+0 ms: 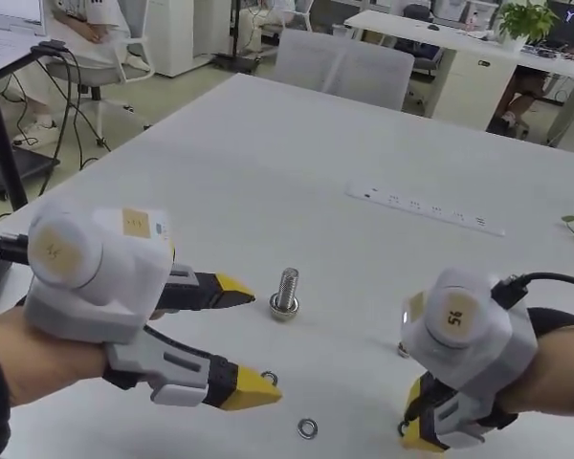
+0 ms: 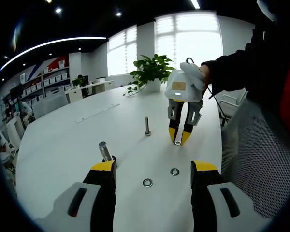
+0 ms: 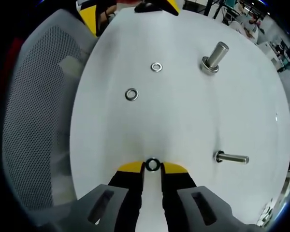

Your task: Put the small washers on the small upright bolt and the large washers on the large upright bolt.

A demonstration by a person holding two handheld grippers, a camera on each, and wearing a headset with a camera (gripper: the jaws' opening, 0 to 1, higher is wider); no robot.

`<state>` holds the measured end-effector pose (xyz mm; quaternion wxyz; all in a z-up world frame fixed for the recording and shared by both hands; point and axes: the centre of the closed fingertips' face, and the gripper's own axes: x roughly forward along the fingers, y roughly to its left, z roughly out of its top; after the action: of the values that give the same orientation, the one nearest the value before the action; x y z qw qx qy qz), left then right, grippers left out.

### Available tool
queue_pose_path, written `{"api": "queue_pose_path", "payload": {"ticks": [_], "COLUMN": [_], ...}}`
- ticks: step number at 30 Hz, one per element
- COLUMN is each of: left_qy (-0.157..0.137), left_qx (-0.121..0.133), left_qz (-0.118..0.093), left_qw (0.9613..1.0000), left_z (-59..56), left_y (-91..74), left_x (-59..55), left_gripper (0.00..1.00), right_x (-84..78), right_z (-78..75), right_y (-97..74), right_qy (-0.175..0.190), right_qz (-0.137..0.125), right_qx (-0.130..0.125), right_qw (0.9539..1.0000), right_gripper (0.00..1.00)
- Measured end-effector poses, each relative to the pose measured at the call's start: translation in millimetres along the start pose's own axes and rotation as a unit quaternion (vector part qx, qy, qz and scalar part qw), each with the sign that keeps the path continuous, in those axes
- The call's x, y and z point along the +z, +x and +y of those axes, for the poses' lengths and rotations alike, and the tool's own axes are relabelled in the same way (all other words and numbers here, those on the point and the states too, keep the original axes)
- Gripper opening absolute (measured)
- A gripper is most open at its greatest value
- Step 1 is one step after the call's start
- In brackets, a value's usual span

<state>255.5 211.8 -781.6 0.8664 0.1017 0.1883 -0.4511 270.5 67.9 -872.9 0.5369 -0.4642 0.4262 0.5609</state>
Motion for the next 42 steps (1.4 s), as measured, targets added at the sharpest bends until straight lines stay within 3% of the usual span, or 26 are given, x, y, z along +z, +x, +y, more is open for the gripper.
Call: {"api": "queue_pose_path", "payload": {"ticks": [27, 42], "left_qy": [-0.001, 0.0], "left_qx": [-0.001, -0.002], "left_qz": [0.002, 0.003], "left_qw": [1.0, 1.0], "left_z": [1.5, 2.1], "left_y": [1.1, 2.3], "left_x": [-0.2, -1.0], "left_gripper": [0.61, 0.61], "right_x": [-1.0, -17.2], "right_z": [-3.4, -19.4], "right_y": [-1.9, -24.1], "right_qy": [0.01, 0.04], "right_qz": [-0.001, -0.007], "right_qx": [0.004, -0.012], "right_qw": [0.9999, 0.9991], "right_gripper": [0.14, 0.13]}}
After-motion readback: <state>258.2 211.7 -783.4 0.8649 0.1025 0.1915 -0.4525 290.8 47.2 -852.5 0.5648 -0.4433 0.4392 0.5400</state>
